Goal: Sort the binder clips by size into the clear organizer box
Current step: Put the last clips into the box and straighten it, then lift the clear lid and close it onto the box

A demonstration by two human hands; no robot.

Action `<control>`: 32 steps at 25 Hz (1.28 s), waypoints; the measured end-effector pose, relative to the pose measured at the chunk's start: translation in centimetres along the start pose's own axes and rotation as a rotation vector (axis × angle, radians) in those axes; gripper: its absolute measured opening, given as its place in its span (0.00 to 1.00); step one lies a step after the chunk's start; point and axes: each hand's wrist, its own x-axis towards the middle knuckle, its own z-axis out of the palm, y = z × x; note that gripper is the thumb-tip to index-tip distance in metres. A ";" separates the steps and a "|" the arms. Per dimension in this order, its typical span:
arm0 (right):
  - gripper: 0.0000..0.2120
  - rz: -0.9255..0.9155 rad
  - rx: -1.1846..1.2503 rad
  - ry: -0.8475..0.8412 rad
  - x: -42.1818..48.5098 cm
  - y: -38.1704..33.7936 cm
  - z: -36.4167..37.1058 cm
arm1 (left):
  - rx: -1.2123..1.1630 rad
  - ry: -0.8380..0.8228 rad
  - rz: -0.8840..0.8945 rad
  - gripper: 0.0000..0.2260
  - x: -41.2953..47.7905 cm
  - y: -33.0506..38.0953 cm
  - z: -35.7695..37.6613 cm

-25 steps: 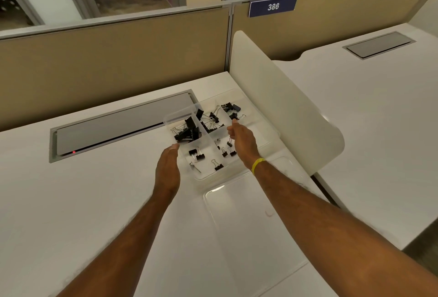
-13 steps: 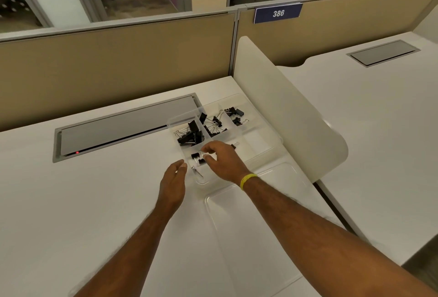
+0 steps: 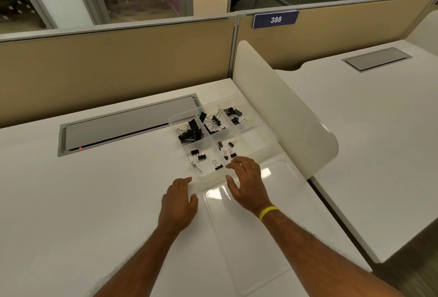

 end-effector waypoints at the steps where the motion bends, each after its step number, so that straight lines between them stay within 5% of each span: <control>1: 0.12 0.013 -0.014 -0.014 -0.9 0.4 -0.5 | 0.048 -0.007 0.019 0.21 -0.6 0.0 0.3; 7: 0.17 0.228 -0.122 -0.116 -6.0 3.6 -3.5 | 0.198 -0.055 0.095 0.23 -3.5 0.6 1.3; 17: 0.36 0.789 -0.280 -0.255 -10.0 6.8 -8.2 | 0.101 -0.152 -0.176 0.22 -6.8 4.2 2.7; 23: 0.33 0.862 -0.212 -0.247 -9.7 6.7 -9.3 | -0.188 -0.192 -0.420 0.12 -7.1 5.4 2.9; 26: 0.29 0.992 -0.054 -0.195 -9.7 7.1 -9.8 | -0.581 -0.273 -0.489 0.10 -7.7 5.0 2.3; 32: 0.20 1.047 0.114 -0.110 -9.5 5.8 -9.4 | -0.934 -0.295 -0.400 0.07 -9.6 4.8 -0.9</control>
